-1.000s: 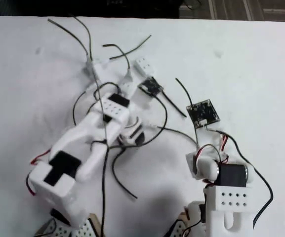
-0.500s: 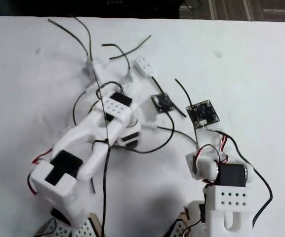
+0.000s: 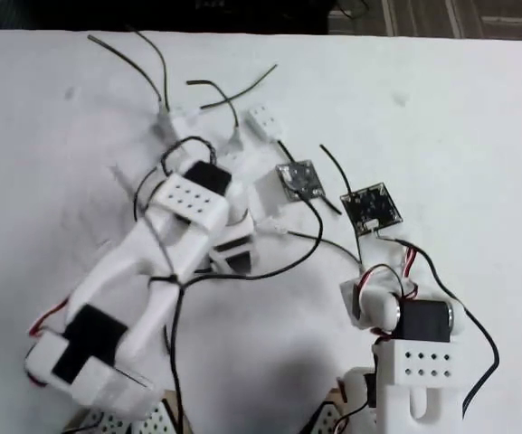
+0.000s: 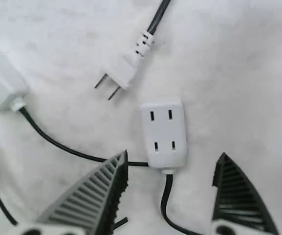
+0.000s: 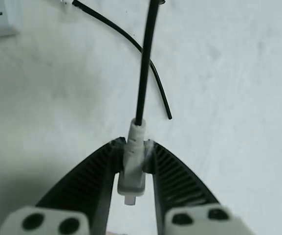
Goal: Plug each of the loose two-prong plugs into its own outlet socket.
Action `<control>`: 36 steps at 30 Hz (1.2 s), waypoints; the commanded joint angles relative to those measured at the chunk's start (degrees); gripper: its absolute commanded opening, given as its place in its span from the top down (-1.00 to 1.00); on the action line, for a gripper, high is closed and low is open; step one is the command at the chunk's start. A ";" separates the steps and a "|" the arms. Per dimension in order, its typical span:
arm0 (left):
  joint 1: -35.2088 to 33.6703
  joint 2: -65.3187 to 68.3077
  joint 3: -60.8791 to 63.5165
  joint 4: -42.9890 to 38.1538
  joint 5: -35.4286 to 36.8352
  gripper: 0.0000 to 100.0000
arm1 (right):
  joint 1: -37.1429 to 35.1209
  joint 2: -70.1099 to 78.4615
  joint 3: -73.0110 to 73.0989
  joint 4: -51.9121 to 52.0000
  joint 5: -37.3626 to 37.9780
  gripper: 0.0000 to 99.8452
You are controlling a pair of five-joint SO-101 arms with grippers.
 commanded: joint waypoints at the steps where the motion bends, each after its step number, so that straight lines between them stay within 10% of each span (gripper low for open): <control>1: -3.03 -7.96 -2.11 0.00 4.84 0.44 | 0.40 -0.66 -0.97 -0.84 0.09 0.96; 13: -8.04 -28.79 2.90 -1.41 19.60 0.81 | -16.66 -0.66 -14.42 5.85 -0.09 0.96; 36: -11.65 -89.19 42.99 -11.52 33.41 0.67 | -37.76 -0.66 -26.02 5.76 -13.71 0.96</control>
